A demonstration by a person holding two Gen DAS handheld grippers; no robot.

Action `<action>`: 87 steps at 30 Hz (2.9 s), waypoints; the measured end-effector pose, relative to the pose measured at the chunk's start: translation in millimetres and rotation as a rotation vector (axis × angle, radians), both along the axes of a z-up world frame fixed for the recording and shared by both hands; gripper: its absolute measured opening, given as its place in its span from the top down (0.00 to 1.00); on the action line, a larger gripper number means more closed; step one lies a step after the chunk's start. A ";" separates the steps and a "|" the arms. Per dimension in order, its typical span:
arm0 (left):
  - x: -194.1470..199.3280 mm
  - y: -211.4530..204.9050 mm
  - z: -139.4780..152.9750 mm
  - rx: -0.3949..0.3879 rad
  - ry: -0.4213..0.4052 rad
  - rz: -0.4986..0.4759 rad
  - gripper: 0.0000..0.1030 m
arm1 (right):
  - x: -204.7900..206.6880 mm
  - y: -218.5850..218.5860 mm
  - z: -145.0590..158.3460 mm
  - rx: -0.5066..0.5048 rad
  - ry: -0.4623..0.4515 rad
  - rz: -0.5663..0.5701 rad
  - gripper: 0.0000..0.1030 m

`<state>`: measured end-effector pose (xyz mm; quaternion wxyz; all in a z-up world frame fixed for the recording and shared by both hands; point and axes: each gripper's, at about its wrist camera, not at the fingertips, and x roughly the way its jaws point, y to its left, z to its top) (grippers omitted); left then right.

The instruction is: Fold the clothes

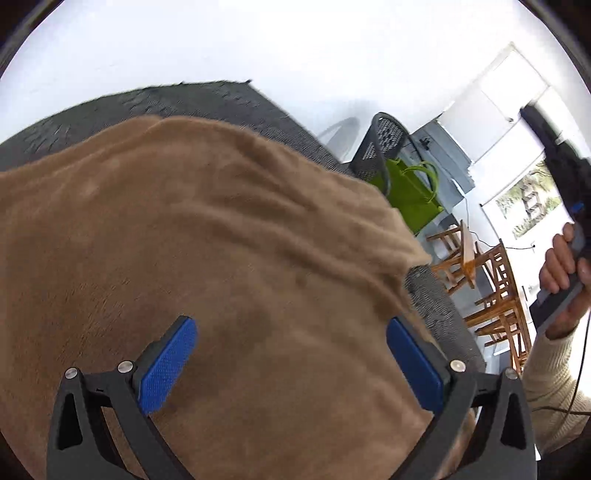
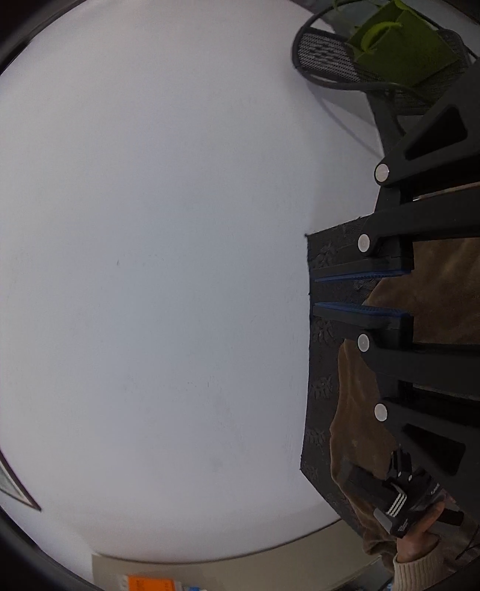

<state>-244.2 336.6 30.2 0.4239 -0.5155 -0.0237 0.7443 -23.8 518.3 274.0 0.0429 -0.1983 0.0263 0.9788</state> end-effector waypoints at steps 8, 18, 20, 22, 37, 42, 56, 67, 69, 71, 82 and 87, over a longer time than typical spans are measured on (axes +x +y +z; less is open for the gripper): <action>-7.8 8.5 -19.6 -0.017 -0.035 0.019 0.00 | 33.3 152.7 -79.7 -0.324 -0.240 -0.344 0.08; 0.6 35.8 -20.6 -0.097 0.016 -0.021 0.00 | 80.9 264.7 -242.4 -1.286 -0.489 -0.423 0.08; 1.1 39.5 -20.9 -0.111 0.028 -0.027 0.00 | 78.3 262.8 -259.3 -1.360 -0.524 -0.399 0.08; 1.6 42.9 -21.3 -0.123 0.040 -0.030 0.00 | 73.7 262.2 -267.3 -1.371 -0.542 -0.377 0.08; 9.7 50.1 -25.2 -0.158 0.122 -0.067 0.00 | 43.0 242.9 -331.6 -1.658 -0.621 -0.369 0.06; 12.4 52.0 -26.5 -0.166 0.149 -0.081 0.00 | 42.4 253.4 -331.4 -1.713 -0.519 -0.418 0.06; 19.6 51.9 -28.7 -0.188 0.219 -0.099 0.00 | 28.8 272.6 -312.9 -1.647 -0.273 -0.460 0.74; 23.9 55.6 -30.7 -0.206 0.266 -0.104 0.00 | 66.4 315.4 -304.7 -1.512 -0.517 -0.362 0.22; 24.9 57.8 -31.3 -0.223 0.279 -0.104 0.00 | 76.9 319.5 -311.1 -1.547 -0.560 -0.327 0.19; 27.1 60.2 -32.0 -0.242 0.294 -0.106 0.00 | 84.0 320.1 -319.1 -1.565 -0.598 -0.300 0.19; 31.4 62.3 -34.7 -0.262 0.325 -0.107 0.00 | 40.9 261.7 -355.0 -1.704 -0.671 -0.027 0.16; 31.8 61.5 -35.2 -0.259 0.334 -0.105 0.00 | 29.2 271.0 -350.2 -1.697 -0.609 -0.095 0.15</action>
